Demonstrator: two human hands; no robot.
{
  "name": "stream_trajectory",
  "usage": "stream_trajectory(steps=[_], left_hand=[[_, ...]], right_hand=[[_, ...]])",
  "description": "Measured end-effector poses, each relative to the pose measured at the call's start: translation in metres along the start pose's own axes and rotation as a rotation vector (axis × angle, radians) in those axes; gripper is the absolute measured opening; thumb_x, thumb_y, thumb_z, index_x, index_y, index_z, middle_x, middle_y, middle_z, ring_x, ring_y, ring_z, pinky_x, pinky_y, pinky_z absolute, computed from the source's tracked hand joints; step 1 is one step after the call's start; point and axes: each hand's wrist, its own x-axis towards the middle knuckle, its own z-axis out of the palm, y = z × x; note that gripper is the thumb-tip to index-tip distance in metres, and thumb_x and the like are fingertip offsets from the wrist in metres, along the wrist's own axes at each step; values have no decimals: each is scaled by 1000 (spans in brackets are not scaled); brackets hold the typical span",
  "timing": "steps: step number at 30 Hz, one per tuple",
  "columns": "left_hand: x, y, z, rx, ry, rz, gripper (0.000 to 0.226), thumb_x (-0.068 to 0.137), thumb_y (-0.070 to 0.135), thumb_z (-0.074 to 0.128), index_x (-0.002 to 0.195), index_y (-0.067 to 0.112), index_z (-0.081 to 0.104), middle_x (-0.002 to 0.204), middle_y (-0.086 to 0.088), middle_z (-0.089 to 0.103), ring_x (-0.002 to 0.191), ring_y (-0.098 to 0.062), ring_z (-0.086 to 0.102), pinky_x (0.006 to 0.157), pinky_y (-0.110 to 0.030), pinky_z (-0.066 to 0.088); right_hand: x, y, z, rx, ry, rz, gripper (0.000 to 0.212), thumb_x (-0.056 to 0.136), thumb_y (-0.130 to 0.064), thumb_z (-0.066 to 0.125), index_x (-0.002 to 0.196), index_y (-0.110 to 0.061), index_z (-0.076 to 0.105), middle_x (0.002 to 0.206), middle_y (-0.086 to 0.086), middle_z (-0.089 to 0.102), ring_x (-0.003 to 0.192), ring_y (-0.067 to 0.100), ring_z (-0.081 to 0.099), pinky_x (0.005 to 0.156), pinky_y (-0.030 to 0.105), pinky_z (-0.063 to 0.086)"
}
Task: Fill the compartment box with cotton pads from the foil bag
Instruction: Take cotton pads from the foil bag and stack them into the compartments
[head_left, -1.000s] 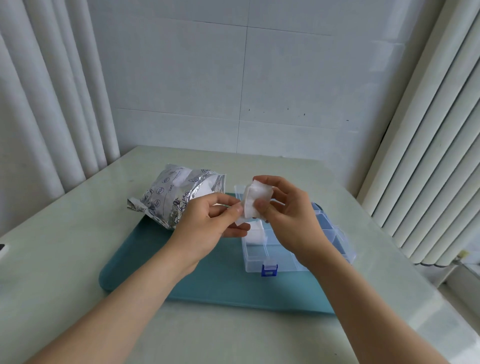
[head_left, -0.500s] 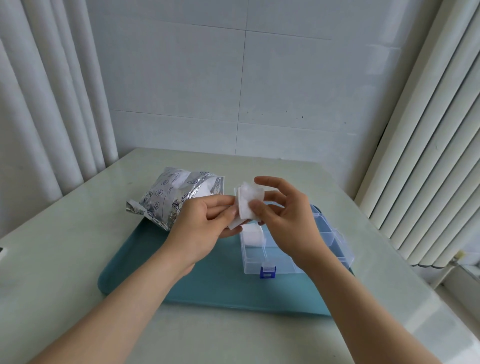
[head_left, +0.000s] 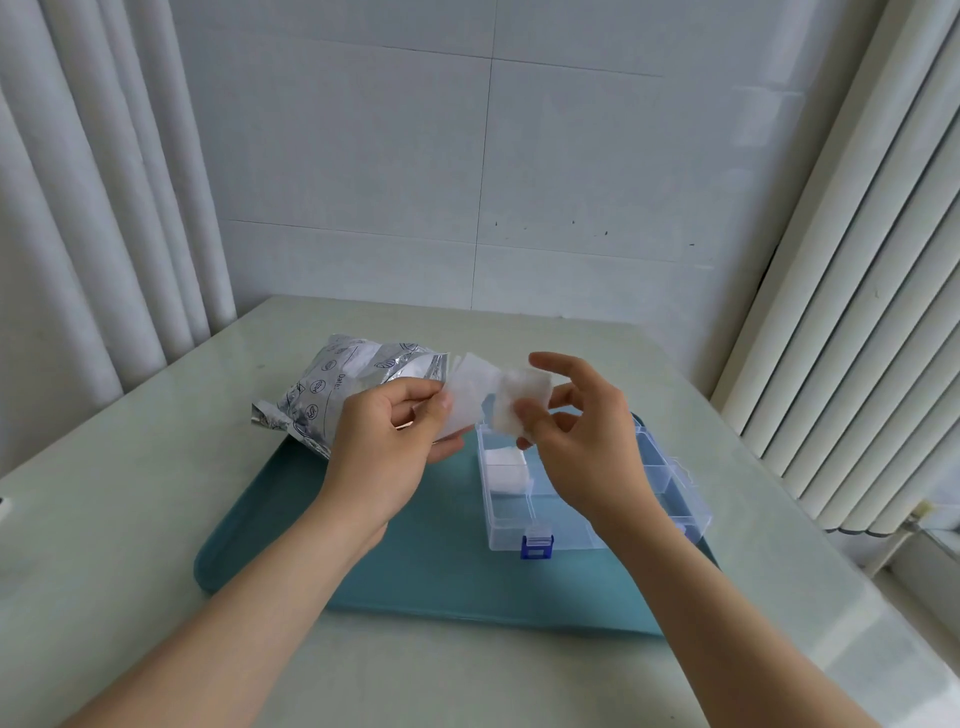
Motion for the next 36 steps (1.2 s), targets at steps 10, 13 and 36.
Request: stream_trajectory(steps=[10, 13, 36], left_hand=[[3, 0, 2, -33, -52, -66, 17, 108, 19, 61, 114, 5, 68, 101, -12, 81, 99, -27, 79, 89, -37, 64], [1, 3, 5, -145, -146, -120, 17, 109, 16, 57, 115, 1, 63, 109, -17, 79, 107, -32, 77, 94, -40, 63], [5, 2, -7, 258, -168, 62, 38, 114, 21, 45, 98, -9, 62, 106, -30, 70, 97, -32, 76, 81, -39, 66]], right_hand=[[-3, -5, 4, 288, -241, 72, 13, 96, -9, 75, 108, -13, 75, 88, 6, 78, 71, 15, 68, 68, 31, 53], [-4, -2, 9, 200, -151, 48, 19, 93, -12, 79, 111, -20, 77, 94, 7, 78, 71, 13, 73, 70, 30, 60], [-1, 0, 6, 7, -152, -197, 20, 90, -3, 71, 98, -21, 76, 88, -9, 76, 72, 22, 67, 64, 38, 54]])
